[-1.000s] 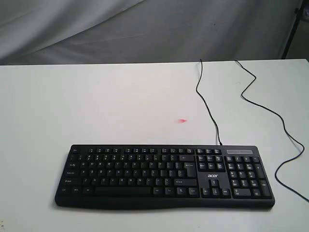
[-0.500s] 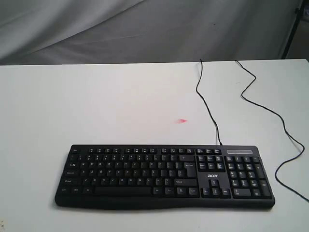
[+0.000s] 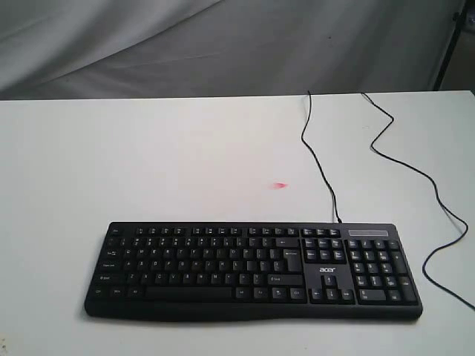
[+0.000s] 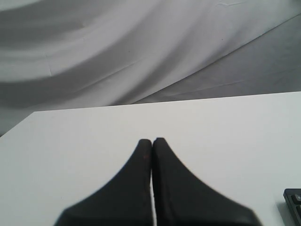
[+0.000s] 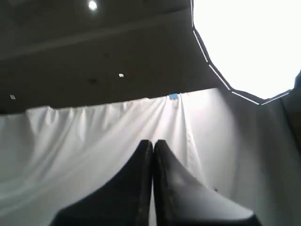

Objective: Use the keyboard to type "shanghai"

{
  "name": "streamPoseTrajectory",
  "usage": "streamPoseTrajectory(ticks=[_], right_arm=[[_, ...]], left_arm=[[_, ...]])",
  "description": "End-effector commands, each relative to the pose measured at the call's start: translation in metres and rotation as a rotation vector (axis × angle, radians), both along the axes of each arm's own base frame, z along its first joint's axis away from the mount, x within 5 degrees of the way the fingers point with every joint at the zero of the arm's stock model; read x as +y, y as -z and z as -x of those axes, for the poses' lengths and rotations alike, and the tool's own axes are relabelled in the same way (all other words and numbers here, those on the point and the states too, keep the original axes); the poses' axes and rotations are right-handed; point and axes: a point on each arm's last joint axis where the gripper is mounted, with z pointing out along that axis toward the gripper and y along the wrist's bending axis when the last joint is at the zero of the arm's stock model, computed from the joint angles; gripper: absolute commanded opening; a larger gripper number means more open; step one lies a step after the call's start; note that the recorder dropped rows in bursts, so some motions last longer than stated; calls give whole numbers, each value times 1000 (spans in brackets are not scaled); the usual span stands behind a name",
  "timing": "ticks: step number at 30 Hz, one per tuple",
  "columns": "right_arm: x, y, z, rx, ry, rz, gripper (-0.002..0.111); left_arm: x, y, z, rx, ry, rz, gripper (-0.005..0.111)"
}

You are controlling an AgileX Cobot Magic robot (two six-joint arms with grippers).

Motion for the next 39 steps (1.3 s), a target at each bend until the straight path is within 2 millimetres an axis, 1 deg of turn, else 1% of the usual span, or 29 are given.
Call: streamPoseTrajectory(ticks=[1, 3, 5, 7, 9, 12, 16, 21, 23, 25, 26, 27, 28, 29, 30, 31, 32, 33, 36, 38, 39], right_arm=[[0, -5, 7, -129, -178, -173, 0], [3, -9, 8, -141, -246, -194, 0], [11, -20, 11, -150, -317, -148, 0], [20, -38, 18, -178, -361, -55, 0], [26, -55, 23, -173, -430, -23, 0], [32, -85, 20, -129, -535, -40, 0], [32, -119, 6, -105, -586, -69, 0], [30, -149, -27, -56, -677, -156, 0], [31, -159, -42, -39, -687, -128, 0], [33, -171, -57, 6, -651, -45, 0], [33, -176, -67, 54, -617, -2, 0], [31, -183, -88, 179, -532, 61, 0], [29, -186, -99, 250, -480, 90, 0], [23, -190, -118, 389, -377, 128, 0], [20, -191, -126, 438, -349, 121, 0], [14, -190, -142, 534, -283, 141, 0], [12, -189, -147, 568, -250, 177, 0], [11, -187, -160, 604, -265, 142, 0], [4, -177, -178, 648, -191, 180, 0], [-6, -172, -188, 666, -52, 244, 0], [-15, -170, -193, 679, 62, 279, 0]], left_arm=[[0, 2, 0, 5, 4, 4, 1], [0, 2, 0, 5, 4, 4, 1], [0, 2, 0, 5, 4, 4, 1], [0, 2, 0, 5, 4, 4, 1], [0, 2, 0, 5, 4, 4, 1], [0, 2, 0, 5, 4, 4, 1], [0, 2, 0, 5, 4, 4, 1], [0, 2, 0, 5, 4, 4, 1], [0, 2, 0, 5, 4, 4, 1], [0, 2, 0, 5, 4, 4, 1], [0, 2, 0, 5, 4, 4, 1], [0, 2, 0, 5, 4, 4, 1], [0, 2, 0, 5, 4, 4, 1], [0, 2, 0, 5, 4, 4, 1], [0, 2, 0, 5, 4, 4, 1], [0, 2, 0, 5, 4, 4, 1], [0, 2, 0, 5, 4, 4, 1], [0, 2, 0, 5, 4, 4, 1], [0, 2, 0, 5, 4, 4, 1], [0, 2, 0, 5, 4, 4, 1], [0, 2, 0, 5, 4, 4, 1]])
